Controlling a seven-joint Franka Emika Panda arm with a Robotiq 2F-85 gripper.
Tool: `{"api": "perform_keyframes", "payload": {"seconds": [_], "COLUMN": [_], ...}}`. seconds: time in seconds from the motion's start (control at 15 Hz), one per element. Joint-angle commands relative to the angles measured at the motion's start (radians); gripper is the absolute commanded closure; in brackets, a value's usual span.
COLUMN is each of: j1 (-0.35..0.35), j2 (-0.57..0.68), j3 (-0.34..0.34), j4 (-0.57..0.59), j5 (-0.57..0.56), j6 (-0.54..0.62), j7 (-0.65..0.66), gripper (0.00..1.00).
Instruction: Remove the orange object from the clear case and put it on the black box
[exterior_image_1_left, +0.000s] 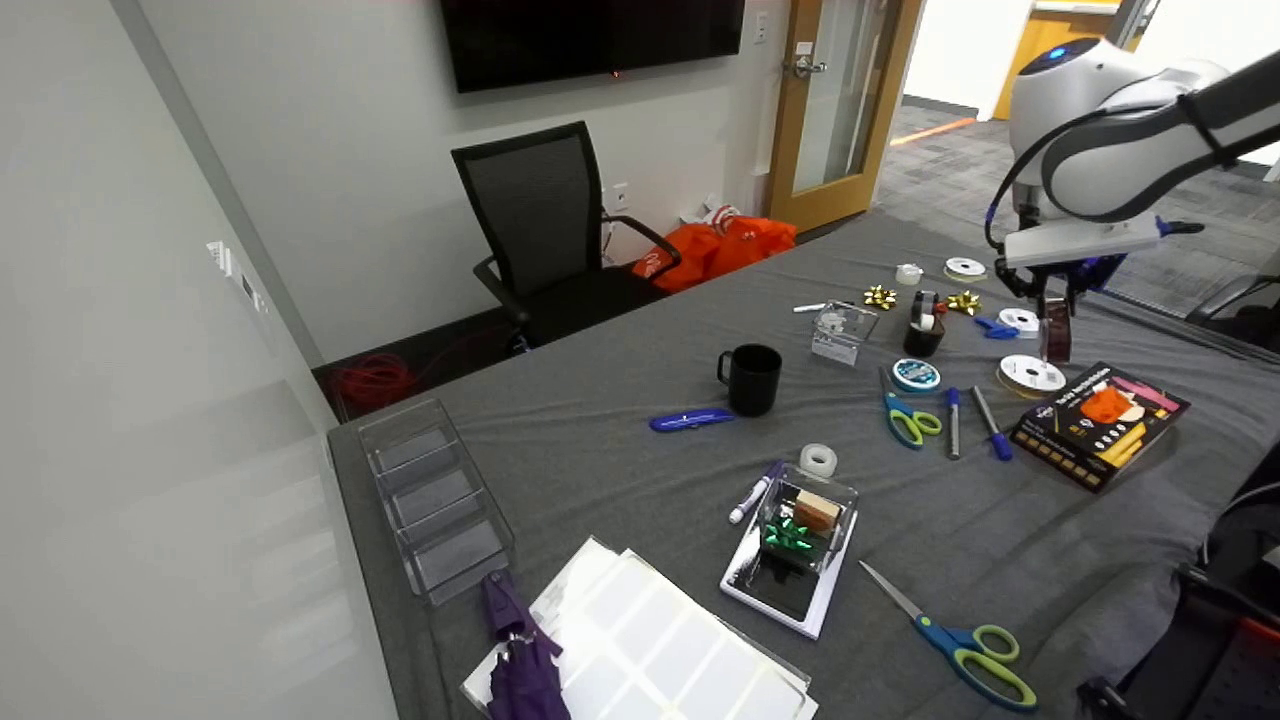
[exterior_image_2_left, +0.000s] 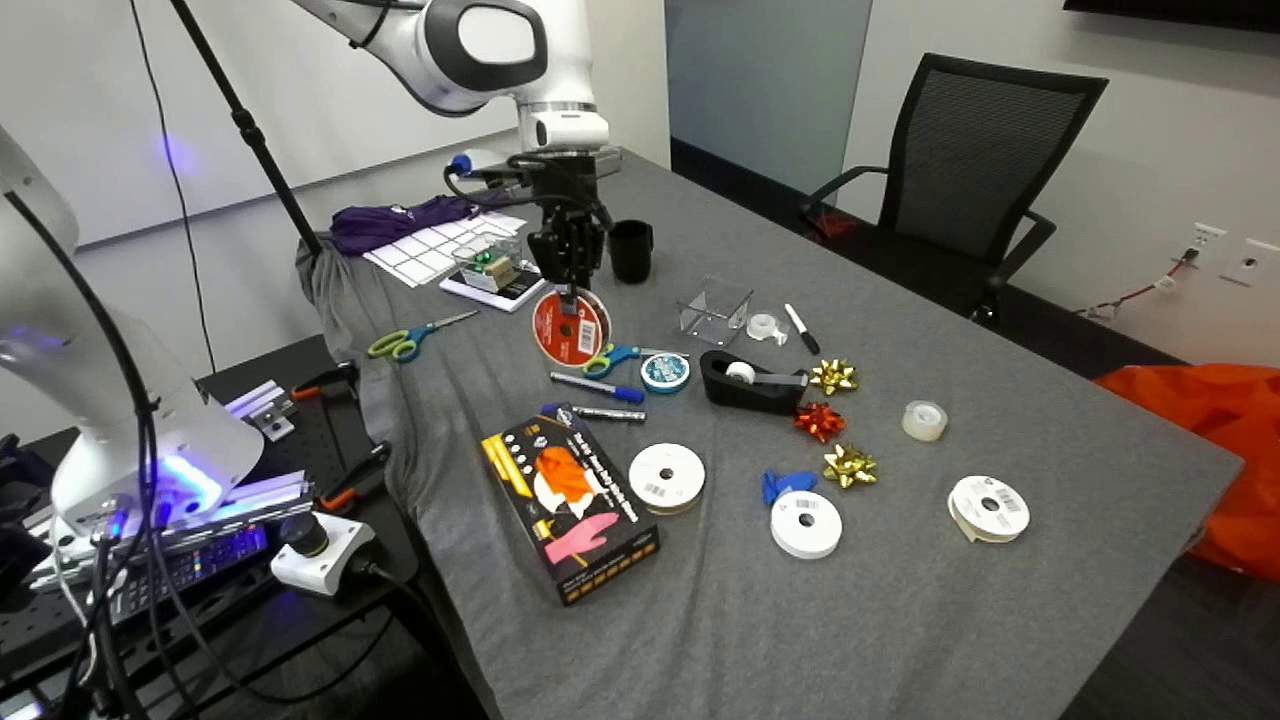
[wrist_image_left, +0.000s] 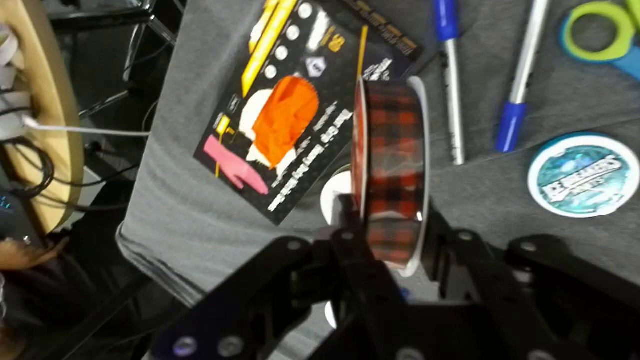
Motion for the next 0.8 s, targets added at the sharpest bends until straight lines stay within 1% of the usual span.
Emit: {"api": "perform_keyframes", "payload": {"seconds": [0.0,0.07,0.33,0.53,0.73], "j1": [-0.029,-0.042,-0.076,-0.097,-0.124], "j2": [-0.05,-0.048,-0.044,-0.04,-0.024], "j3": [-0.005,-0.004,-0.009,-0.018,-0.025], "j4": [-0.068,-0.081,-0.132,-0.165,-0.171], "j5": [-0.161,-0.171,-0.282,-0.395,-0.488], "j6": [-0.01,-0.008,0.003,0.015,0.034], "j7": [-0.033,-0.064,-0.115,-0.123,-0.135], "gripper": [0.93,0.93,0.93,0.93,0.93]}}
